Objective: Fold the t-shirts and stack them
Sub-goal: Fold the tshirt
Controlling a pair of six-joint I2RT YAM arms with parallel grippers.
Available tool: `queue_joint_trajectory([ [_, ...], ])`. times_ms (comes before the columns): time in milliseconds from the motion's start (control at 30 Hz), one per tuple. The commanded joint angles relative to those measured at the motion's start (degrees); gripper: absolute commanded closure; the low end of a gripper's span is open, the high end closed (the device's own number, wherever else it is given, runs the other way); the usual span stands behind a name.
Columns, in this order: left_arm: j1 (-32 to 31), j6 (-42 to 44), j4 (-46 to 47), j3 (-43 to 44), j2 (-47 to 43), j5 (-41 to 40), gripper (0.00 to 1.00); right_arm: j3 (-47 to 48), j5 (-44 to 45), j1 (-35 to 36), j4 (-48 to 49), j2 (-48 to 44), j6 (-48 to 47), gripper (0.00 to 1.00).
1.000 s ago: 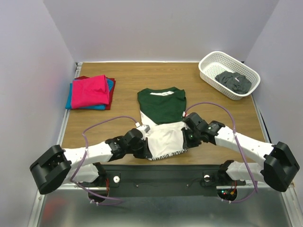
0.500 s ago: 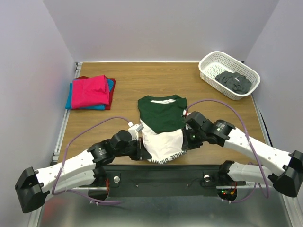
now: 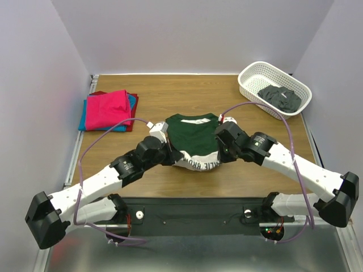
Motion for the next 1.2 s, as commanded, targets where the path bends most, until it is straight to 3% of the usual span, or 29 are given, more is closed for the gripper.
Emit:
queue_joint_trajectory([
  [0,3.55,4.81,6.04,4.91,1.82,-1.51,1.00,4.99,9.85,0.39,3.16,1.22,-2.42,1.00],
  [333,10.50,9.99,8.41,8.08,6.75,3.76,1.00,12.46,15.66,-2.16,4.57,8.69,-6.99,1.00],
  [867,17.89,13.86,15.09,13.79,15.80,11.59,1.00,17.82,11.97,-10.69,9.85,15.28,-12.97,0.99],
  [1167,17.89,15.27,8.08,10.90,10.27,16.24,1.00,11.24,-2.50,-10.69,9.32,8.18,-12.36,1.00],
])
